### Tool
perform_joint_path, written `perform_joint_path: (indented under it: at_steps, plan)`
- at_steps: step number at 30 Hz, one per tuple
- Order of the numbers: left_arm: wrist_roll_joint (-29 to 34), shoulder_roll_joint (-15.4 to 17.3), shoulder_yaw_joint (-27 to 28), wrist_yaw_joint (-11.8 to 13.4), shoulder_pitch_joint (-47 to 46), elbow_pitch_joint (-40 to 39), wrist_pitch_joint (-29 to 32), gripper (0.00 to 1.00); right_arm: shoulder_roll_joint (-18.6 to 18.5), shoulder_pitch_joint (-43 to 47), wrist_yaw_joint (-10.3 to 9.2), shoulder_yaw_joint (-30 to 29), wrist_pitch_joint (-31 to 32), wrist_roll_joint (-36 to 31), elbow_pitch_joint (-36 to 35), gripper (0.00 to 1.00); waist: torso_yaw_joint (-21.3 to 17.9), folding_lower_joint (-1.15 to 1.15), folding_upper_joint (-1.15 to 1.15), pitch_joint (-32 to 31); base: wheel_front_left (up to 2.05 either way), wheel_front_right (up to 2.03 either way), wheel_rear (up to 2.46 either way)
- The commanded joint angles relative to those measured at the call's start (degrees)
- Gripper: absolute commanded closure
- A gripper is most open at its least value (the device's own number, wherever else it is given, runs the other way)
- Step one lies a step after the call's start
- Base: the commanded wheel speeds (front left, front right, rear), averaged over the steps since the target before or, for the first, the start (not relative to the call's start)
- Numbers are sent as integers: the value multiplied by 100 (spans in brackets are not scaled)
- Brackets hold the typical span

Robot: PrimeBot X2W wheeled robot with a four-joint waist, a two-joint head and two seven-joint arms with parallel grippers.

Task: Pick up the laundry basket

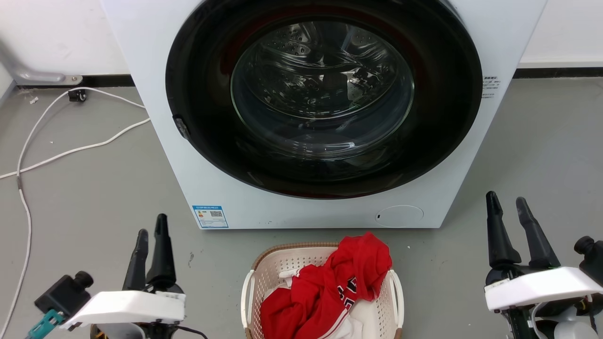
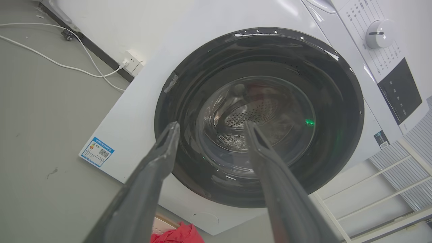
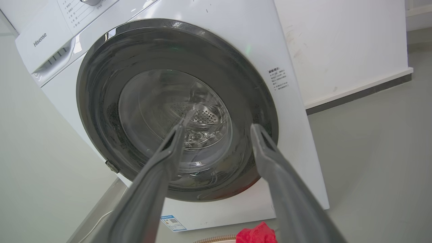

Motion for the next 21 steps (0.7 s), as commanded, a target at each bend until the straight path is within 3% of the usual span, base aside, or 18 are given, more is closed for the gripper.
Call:
perform_joint_path:
  at_steps: [1,14,21]
  plan:
    - [191,22,-43,13,-1,-133,-40,0,-23,9,0,9,-59,-163,-115,0,-1,0,0,0,0,0,0]
    - [1974,25,-705,131,122,-280,-257,0,-24,150,0,68,-270,-1072,0,0,-29,0,0,-7,0,0,0]
    - [2666,120,-1040,370,169,-256,-362,0,-25,206,0,75,-374,-1380,236,0,-33,0,0,-20,0,0,0]
